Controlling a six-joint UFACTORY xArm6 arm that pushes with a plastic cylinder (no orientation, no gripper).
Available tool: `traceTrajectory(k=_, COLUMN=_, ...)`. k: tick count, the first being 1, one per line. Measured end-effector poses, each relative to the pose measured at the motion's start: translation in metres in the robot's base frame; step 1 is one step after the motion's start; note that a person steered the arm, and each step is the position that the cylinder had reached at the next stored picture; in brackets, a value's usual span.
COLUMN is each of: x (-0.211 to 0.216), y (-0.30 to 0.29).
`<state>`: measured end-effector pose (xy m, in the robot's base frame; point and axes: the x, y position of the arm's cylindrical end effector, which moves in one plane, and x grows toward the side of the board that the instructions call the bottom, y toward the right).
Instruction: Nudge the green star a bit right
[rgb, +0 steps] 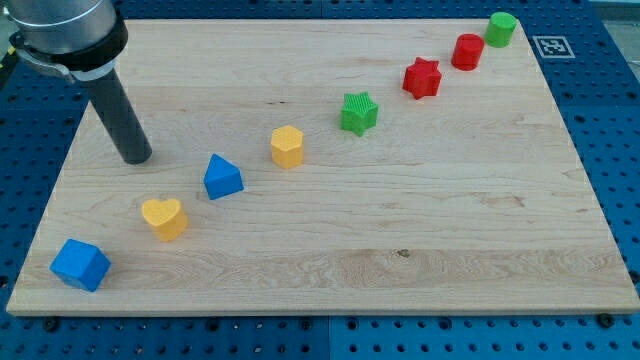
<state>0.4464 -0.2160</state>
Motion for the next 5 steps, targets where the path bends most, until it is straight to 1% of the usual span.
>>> traceTrajectory(k=1, x=-0.042, y=0.022)
traceTrajectory(k=2, x=-0.076, y=0.101)
traceTrajectory(k=3, x=-0.081, y=0.185)
traceTrajectory(k=4, x=-0.068, y=0.208)
traceTrajectory(k=5, x=-0.052, y=0.208)
